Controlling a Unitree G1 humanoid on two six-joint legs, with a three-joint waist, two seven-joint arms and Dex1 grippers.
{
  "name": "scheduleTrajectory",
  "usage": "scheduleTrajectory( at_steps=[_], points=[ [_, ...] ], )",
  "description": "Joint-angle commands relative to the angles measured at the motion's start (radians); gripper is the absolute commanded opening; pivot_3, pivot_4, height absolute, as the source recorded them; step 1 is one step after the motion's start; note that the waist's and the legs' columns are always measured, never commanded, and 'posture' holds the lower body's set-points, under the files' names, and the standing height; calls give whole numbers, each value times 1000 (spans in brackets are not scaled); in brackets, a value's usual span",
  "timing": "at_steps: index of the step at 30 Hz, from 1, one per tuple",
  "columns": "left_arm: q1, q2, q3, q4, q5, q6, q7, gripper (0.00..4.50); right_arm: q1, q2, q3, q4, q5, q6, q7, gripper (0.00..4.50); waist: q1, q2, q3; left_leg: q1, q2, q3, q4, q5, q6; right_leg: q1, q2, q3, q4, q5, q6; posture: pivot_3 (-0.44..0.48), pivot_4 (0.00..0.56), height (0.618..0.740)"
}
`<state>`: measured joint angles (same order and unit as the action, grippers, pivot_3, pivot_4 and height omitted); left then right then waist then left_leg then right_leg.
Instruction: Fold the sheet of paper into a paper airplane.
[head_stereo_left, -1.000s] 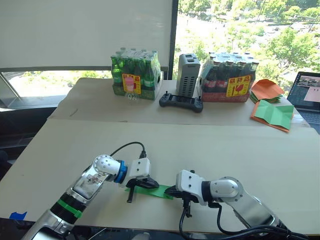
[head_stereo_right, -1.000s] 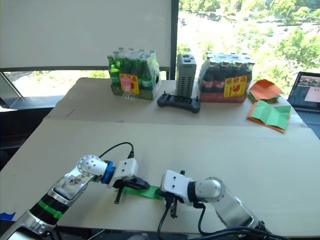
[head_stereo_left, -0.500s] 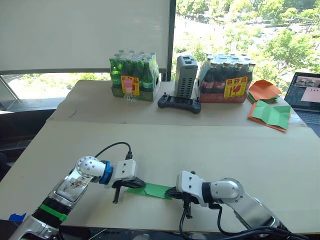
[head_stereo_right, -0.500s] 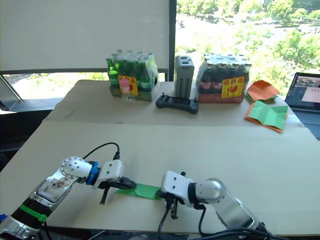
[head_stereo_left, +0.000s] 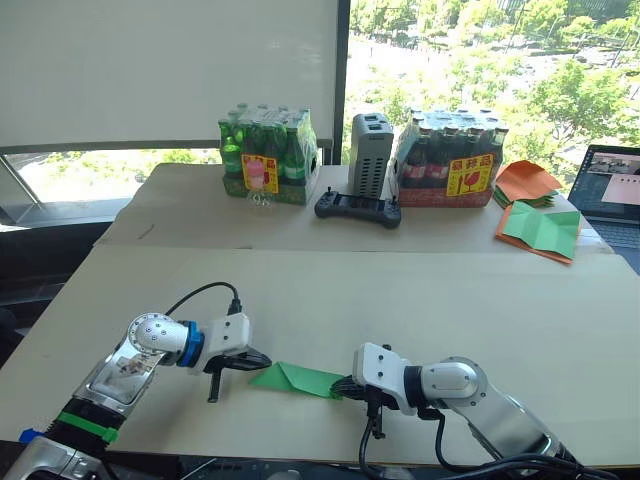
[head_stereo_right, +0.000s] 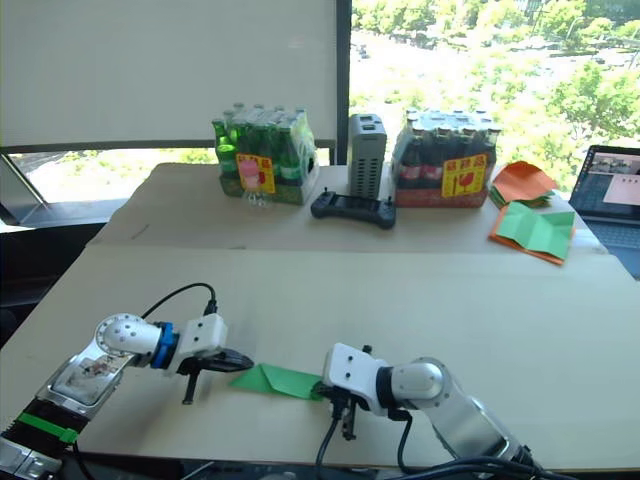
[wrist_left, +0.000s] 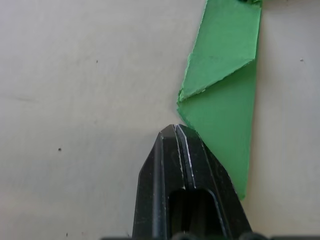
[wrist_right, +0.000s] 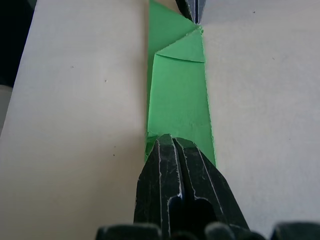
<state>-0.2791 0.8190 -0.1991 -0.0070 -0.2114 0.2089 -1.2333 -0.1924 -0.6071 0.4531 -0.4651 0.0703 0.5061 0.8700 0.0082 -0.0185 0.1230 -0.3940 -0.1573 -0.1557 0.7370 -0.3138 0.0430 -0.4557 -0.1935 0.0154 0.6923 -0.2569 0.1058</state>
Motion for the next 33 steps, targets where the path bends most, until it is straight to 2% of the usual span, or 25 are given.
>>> scheduleTrajectory(
  at_steps=[1,4,8,13,21,26,33],
  points=[
    [12,40,140,-124,-136,156,18,0,-15,21,-59,-45,62,56,-7,19,-1,-2,3,-3,0,0,1,1,-1,-2,0,0,1,0,0,0,150,675],
    [48,66,229,-183,-202,236,37,0,-24,19,-96,-89,90,89,-9,19,0,-4,7,-9,0,-2,2,5,-9,-6,0,-1,2,0,0,0,150,675],
    [209,77,333,-349,-312,335,65,0,-25,30,-177,-195,176,169,-31,19,-8,-3,8,-11,0,-1,1,5,-8,-8,0,-1,-1,0,0,0,150,675],
    [327,26,412,-492,-419,439,174,0,-23,29,-244,-275,269,225,-43,1605,0,-4,11,-12,0,-2,1,5,-8,-6,0,-2,-6,0,0,0,150,675],
    [380,13,462,-593,-518,529,269,2513,23,8,-237,-291,431,219,34,4336,6,-4,12,-10,0,-2,1,4,-7,-3,0,-2,-7,1,-1,0,150,675],
    [403,35,486,-629,-547,550,285,4175,10,-7,-144,-217,389,181,56,4343,2,-5,12,-9,1,-1,0,4,-7,-3,0,-2,-7,1,-1,0,150,675],
    [419,50,501,-672,-594,578,314,4175,-25,30,-87,-82,334,116,43,4343,4,-5,12,-10,0,-1,1,4,-7,-3,-1,-2,-8,1,-1,0,150,675]
  ],
)
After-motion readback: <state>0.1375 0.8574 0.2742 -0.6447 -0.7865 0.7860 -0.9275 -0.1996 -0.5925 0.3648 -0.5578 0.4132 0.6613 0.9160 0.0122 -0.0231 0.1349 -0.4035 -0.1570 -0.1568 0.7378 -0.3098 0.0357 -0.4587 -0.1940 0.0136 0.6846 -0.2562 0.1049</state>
